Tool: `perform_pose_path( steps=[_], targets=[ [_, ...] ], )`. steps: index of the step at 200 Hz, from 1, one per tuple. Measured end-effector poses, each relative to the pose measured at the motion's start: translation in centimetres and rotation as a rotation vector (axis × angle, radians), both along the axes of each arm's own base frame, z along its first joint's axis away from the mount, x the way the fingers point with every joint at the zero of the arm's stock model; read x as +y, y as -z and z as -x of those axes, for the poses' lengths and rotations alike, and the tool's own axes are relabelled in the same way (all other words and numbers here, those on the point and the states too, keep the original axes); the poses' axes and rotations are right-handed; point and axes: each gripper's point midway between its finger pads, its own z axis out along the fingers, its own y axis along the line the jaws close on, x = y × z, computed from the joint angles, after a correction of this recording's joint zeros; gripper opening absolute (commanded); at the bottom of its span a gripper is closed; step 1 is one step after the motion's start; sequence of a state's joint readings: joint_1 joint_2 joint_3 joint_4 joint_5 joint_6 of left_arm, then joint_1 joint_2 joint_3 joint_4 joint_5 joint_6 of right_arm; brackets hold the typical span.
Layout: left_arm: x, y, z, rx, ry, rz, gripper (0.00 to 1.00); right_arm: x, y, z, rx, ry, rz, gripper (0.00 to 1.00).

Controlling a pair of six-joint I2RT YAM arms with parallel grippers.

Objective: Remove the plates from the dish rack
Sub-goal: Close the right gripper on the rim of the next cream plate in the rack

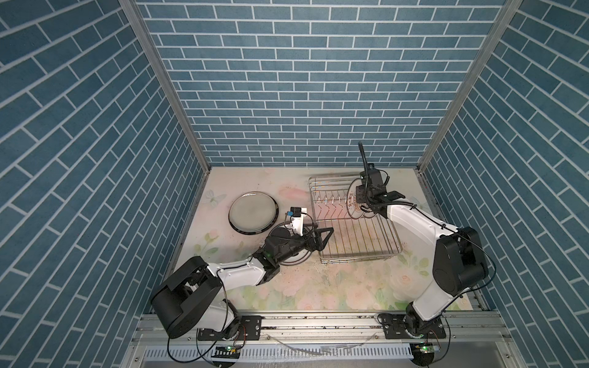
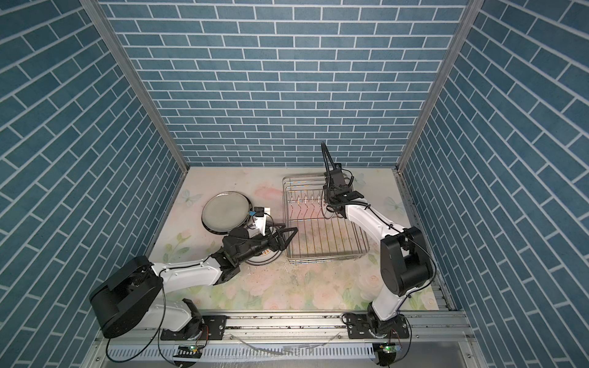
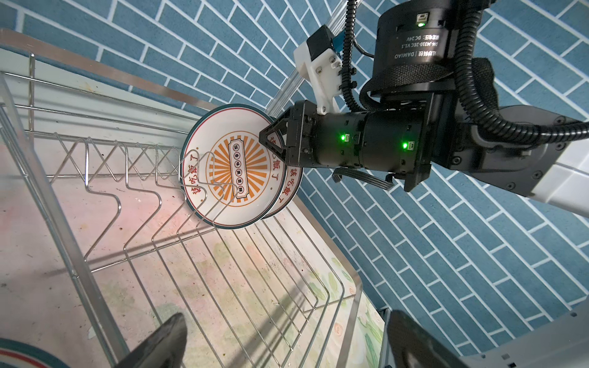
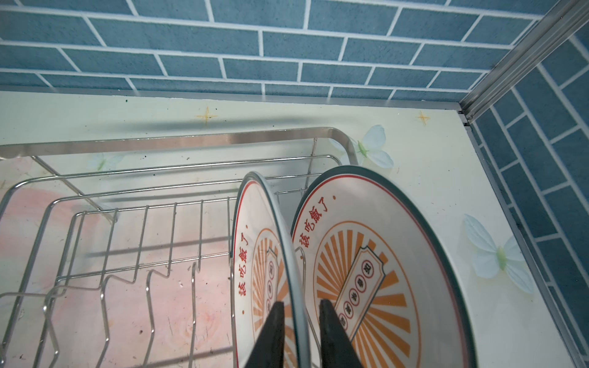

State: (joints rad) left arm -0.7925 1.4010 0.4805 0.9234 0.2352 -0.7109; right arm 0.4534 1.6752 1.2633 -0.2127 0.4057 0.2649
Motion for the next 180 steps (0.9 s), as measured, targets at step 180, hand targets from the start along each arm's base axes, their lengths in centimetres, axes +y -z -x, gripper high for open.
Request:
perform_pose_path(
  steps=[180],
  targets=[
    [1.1, -0.1, 0.0, 0.0, -0.044, -0.004, 1.0, 0.3, -0.2, 0.2, -0.019, 0.017, 0.072, 0.07]
  ],
)
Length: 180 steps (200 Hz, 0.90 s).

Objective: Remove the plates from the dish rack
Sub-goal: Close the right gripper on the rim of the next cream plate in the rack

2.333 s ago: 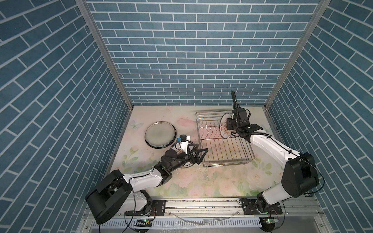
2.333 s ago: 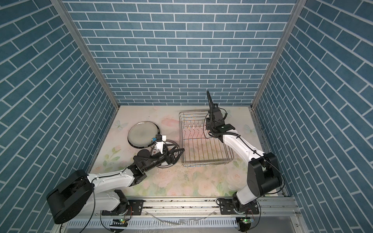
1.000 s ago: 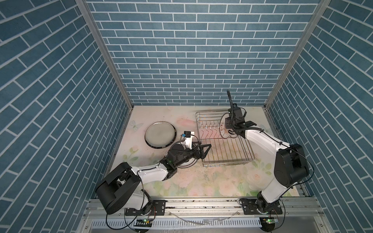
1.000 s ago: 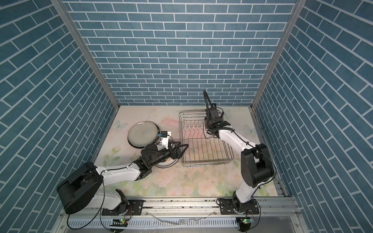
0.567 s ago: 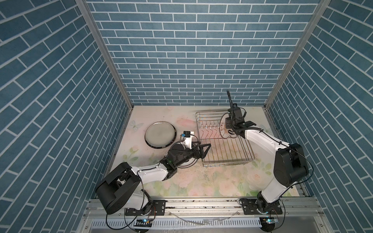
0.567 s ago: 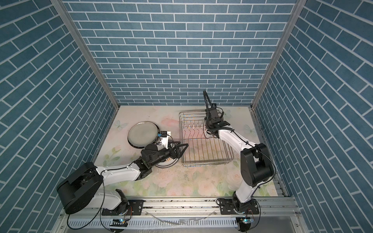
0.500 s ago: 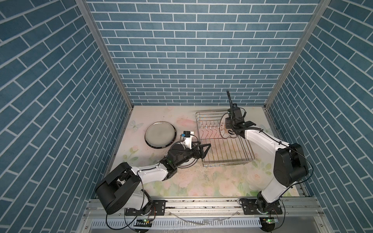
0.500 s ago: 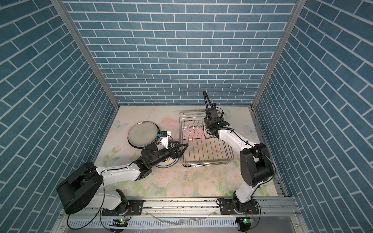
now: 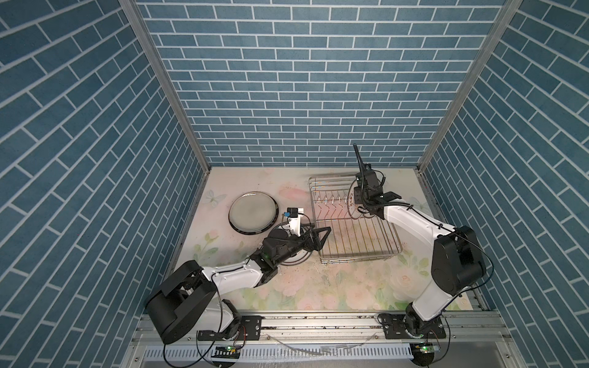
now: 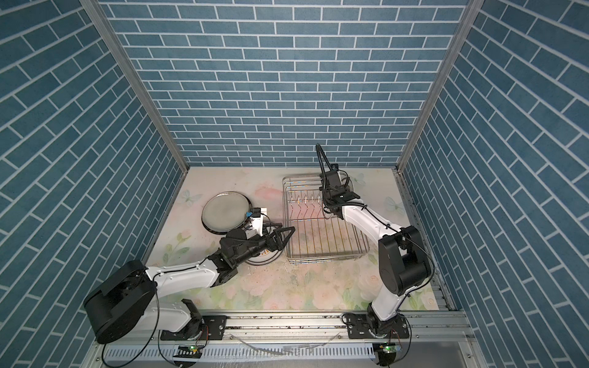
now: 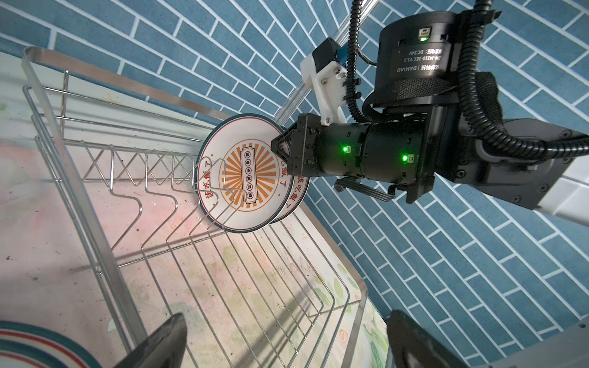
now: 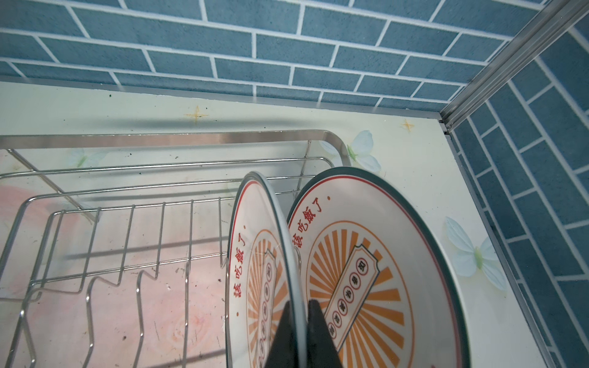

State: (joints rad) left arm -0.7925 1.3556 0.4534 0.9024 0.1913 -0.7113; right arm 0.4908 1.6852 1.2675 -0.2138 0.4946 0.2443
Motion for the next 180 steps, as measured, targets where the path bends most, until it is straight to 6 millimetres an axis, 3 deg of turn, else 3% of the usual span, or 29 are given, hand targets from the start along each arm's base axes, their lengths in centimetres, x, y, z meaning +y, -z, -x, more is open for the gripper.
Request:
perform_pose_path(
  steps=[95, 141, 180],
  targets=[
    [0.5, -0.1, 0.1, 0.0, -0.02, 0.005, 1.0, 0.2, -0.8, 0.3, -0.016, -0.016, 0.04, 0.03],
    [0.9, 0.0, 0.2, 0.002, -0.031, 0.0, 1.0, -0.2, -3.6, 0.9, -0.079, -0.007, 0.069, 0.02],
    [1.6, -1.4, 0.3, -0.023, -0.052, 0.021, 1.0, -0.6, -6.9, 2.1, -0.154, 0.007, 0.071, 0.01]
  ],
)
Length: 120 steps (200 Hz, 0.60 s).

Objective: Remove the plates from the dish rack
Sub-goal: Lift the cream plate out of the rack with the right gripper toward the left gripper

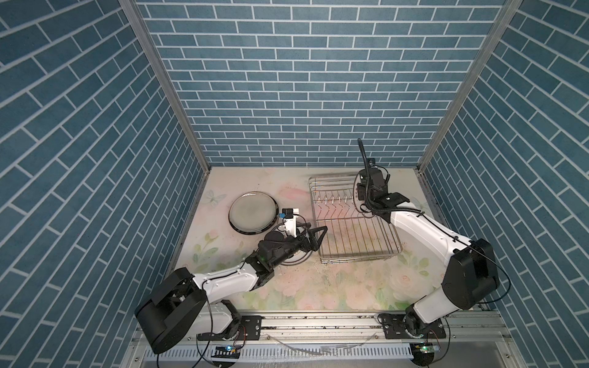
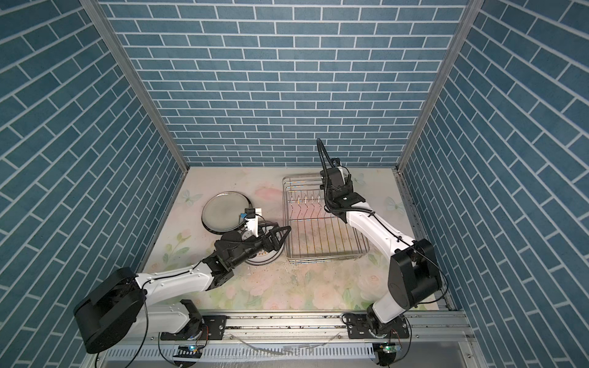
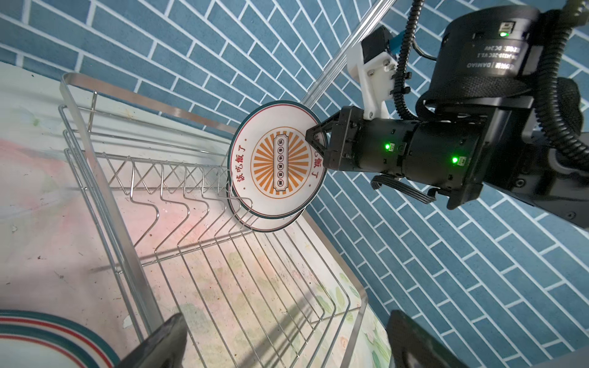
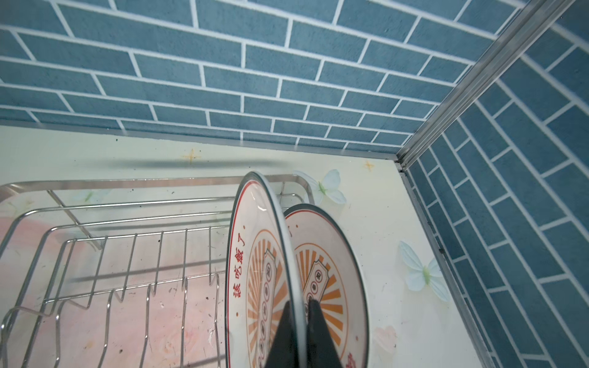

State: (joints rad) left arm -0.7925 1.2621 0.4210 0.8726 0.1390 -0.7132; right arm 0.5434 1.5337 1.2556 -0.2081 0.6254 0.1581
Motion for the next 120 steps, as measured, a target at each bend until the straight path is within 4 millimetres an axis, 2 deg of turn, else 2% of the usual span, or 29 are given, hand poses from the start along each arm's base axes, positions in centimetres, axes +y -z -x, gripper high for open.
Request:
perform_pose_path(
  steps=[58, 92, 120],
  targets=[
    [1.0, 0.8, 0.4, 0.002, -0.024, -0.014, 1.0, 0.1, -4.4, 4.1, -0.124, -0.037, -0.014, 0.0],
    [1.1, 0.2, 0.5, -0.016, -0.021, -0.009, 1.0, 0.1, -5.6, 6.2, -0.176, -0.071, -0.045, 0.0],
    [1.3, -0.6, 0.8, -0.042, -0.02, -0.005, 1.0, 0.7, -6.1, 8.1, -0.193, -0.165, -0.12, 0.0]
  ],
)
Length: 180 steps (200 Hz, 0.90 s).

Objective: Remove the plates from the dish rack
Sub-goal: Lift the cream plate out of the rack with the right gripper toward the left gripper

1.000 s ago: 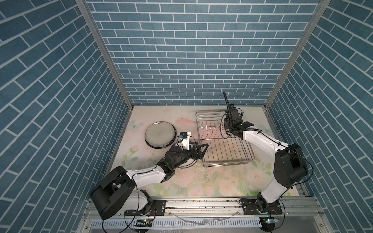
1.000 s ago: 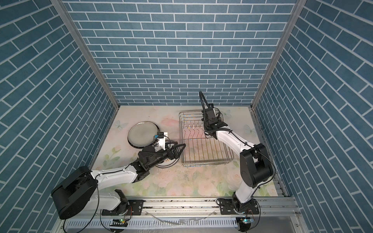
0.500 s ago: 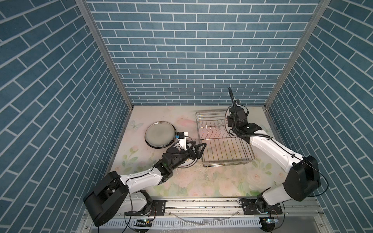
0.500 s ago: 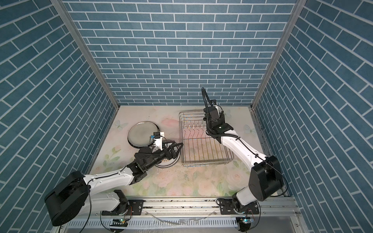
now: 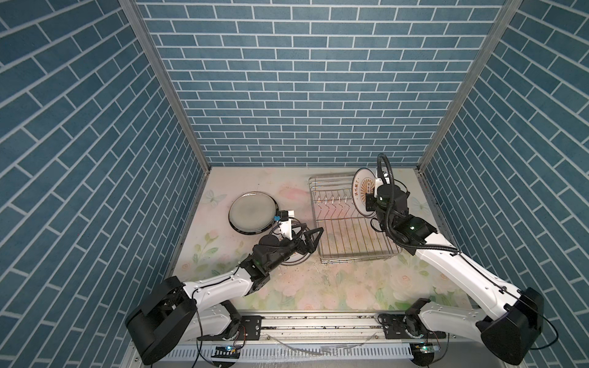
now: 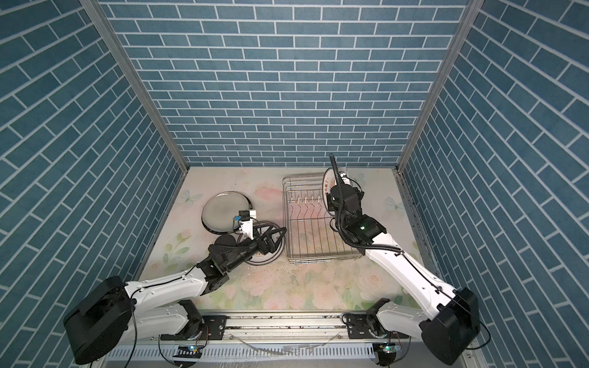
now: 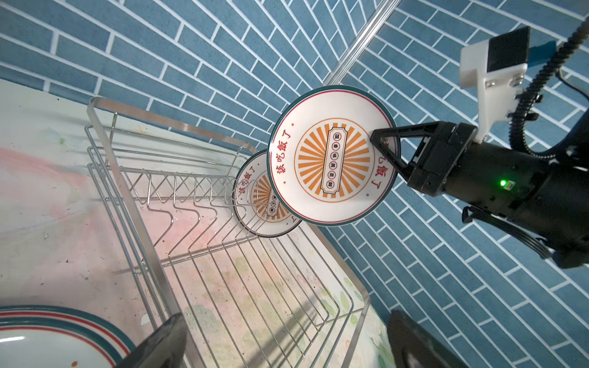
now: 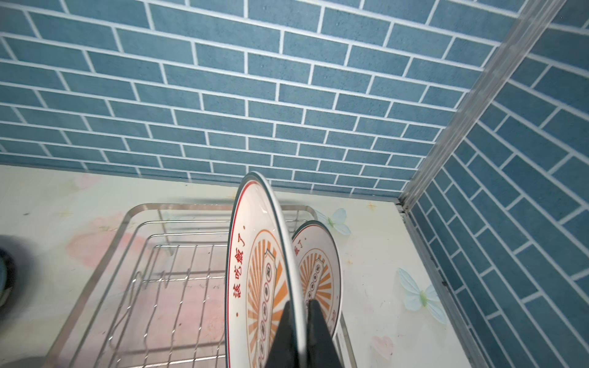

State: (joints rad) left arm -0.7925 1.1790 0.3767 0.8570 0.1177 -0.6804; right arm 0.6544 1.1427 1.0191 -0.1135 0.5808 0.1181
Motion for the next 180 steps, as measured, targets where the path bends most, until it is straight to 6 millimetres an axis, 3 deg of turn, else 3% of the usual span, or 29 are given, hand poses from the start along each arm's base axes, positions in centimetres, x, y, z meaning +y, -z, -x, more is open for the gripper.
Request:
perform_pose_path(
  steps=[33, 93, 180],
  targets=[
    [0.0, -0.2, 0.3, -0.006, 0.014, -0.001, 1.0, 1.4, -0.6, 1.3, -0.011, -0.116, -0.08, 0.0],
    [-0.5, 0.1, 0.8, -0.017, 0.053, -0.008, 1.0, 4.9, 0.4, 2.7, 0.059, -0.378, -0.258, 0.0],
    [-0.2, 0.0, 0.6, -0.006, 0.034, 0.08, 0.97, 9.6, -0.7, 6.1, 0.146, -0.75, -0.528, 0.0]
  ],
)
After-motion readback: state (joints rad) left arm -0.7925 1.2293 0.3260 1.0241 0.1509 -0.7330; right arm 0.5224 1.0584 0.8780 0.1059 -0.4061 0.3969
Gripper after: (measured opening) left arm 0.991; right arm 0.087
